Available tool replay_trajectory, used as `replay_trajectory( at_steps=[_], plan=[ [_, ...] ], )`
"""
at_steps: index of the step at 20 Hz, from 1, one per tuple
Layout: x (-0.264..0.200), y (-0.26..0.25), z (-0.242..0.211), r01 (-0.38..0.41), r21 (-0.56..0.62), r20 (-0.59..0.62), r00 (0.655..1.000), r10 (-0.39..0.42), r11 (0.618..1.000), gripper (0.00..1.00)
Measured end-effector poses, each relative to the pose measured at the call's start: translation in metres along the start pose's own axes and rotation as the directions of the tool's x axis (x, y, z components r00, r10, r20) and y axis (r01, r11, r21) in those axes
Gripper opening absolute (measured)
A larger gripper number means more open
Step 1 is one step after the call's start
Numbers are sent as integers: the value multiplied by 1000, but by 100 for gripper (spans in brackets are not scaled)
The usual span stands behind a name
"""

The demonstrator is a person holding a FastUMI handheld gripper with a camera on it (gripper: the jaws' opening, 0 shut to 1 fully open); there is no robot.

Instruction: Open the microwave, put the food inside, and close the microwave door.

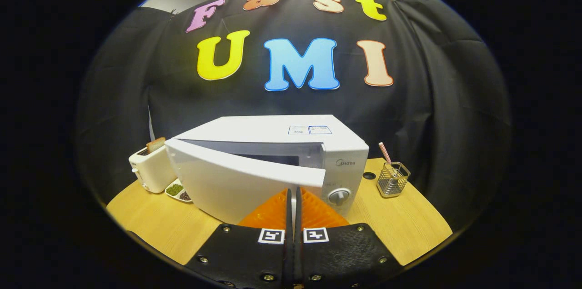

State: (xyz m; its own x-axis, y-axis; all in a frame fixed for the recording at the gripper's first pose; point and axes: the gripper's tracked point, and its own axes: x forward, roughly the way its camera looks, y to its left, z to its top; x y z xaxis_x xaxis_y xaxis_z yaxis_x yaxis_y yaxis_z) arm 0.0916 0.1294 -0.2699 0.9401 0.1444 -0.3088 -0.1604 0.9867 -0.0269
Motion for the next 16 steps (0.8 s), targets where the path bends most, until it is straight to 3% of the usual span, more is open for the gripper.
replay_trajectory(
  at_steps=[8, 16],
  plan=[
    [51, -13, 13, 30, 75, -3, 1000, -30, 997, 1],
    [70, -18, 19, 50, 109, -6, 999, -50, 993, 2]
  ],
)
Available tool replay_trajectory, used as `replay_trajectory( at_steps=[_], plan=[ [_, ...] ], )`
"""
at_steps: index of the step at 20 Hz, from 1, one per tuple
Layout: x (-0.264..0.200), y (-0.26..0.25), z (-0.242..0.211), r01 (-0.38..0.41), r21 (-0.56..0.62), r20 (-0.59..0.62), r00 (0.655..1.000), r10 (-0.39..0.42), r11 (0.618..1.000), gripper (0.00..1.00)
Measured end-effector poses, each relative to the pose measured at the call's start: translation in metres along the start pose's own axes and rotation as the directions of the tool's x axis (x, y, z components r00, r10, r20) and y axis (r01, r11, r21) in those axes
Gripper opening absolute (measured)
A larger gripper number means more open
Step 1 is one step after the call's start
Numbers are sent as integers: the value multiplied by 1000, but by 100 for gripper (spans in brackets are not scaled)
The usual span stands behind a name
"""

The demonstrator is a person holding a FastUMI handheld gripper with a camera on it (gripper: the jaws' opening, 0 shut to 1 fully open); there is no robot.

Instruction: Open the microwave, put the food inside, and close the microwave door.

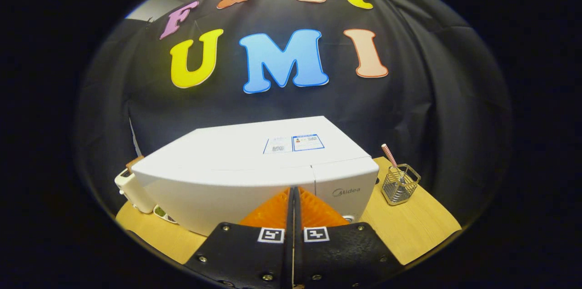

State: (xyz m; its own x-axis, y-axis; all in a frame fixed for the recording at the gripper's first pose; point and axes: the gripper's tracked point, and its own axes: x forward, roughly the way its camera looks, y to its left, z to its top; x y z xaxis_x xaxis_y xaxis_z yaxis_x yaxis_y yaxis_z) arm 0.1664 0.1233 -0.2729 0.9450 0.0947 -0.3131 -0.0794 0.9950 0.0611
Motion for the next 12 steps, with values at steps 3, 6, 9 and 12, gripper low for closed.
replay_trajectory(
  at_steps=[3, 6, 9, 12],
  plan=[
    [0, 0, 2, 0, -53, 21, 1000, 1, 999, 1],
    [-7, -3, 12, -14, -41, 10, 1000, 14, 999, 1],
    [-42, -11, 61, 5, -9, 95, 995, -4, 1000, 1],
    [-87, -4, 112, -65, -11, 168, 984, 66, 998, 27]
  ],
)
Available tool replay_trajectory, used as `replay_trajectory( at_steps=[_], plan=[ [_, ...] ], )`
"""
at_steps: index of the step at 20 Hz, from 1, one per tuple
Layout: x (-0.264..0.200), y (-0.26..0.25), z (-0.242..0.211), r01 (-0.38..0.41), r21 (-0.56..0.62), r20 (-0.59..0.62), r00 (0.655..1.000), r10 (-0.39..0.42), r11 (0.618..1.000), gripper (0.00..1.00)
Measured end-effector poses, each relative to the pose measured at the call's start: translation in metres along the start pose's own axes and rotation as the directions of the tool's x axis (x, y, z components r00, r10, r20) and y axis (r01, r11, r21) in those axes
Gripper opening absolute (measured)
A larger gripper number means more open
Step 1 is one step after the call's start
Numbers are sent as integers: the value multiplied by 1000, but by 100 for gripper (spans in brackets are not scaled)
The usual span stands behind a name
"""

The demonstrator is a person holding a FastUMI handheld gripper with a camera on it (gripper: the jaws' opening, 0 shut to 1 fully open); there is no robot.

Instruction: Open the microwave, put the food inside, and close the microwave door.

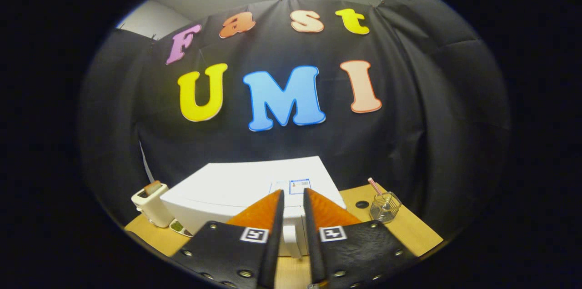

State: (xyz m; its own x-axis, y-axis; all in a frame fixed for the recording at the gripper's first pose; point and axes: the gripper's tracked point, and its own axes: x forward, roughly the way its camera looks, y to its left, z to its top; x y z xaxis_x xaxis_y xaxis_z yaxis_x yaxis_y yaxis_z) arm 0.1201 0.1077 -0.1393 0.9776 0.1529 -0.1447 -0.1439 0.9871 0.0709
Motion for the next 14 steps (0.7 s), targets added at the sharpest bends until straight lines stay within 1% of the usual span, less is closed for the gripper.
replay_trajectory(
  at_steps=[1, 2, 3, 5, 7, 9, 14],
  plan=[
    [-10, 2, 12, -15, -19, -4, 1000, 15, 1000, 63],
    [-19, -4, 24, -14, -38, 0, 1000, 14, 999, 99],
    [-33, -6, 43, -19, -48, 16, 1000, 20, 999, 97],
    [-51, -4, 77, -25, -56, 44, 999, 27, 998, 98],
    [-62, -1, 98, -22, -61, 59, 998, 26, 998, 98],
    [-70, 4, 109, -30, -62, 60, 998, 34, 998, 98],
    [-80, 1, 111, -22, -83, 57, 998, 27, 996, 98]
  ],
)
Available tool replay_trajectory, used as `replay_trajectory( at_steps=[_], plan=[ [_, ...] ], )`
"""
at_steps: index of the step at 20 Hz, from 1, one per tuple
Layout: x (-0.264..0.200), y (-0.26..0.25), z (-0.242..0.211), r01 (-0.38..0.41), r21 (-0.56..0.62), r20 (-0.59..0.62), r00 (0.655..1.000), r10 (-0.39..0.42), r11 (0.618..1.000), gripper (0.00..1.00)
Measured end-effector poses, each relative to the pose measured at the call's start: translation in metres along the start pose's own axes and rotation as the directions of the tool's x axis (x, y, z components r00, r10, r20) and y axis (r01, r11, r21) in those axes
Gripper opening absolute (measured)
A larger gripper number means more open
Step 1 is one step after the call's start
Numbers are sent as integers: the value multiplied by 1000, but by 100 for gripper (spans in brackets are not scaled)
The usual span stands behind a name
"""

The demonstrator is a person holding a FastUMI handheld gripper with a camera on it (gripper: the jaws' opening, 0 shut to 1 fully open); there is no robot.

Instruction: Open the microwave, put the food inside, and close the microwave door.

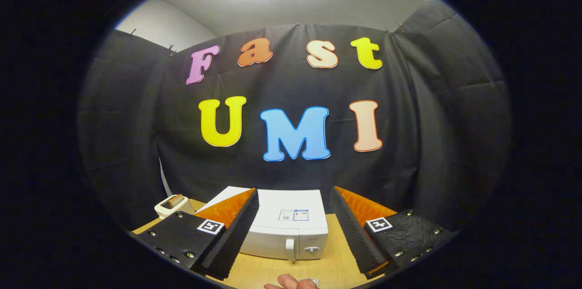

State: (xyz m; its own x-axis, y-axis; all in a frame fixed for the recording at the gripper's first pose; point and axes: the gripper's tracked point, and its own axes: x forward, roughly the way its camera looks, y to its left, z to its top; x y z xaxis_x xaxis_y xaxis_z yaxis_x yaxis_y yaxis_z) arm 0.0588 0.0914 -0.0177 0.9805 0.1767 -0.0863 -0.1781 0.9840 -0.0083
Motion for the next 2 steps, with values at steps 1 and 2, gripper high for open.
replay_trajectory(
  at_steps=[1, 2],
  plan=[
    [0, 0, 0, -2, 1, -1, 1000, 2, 1000, 98],
    [0, 2, -1, -7, 4, -2, 1000, 7, 1000, 98]
  ],
)
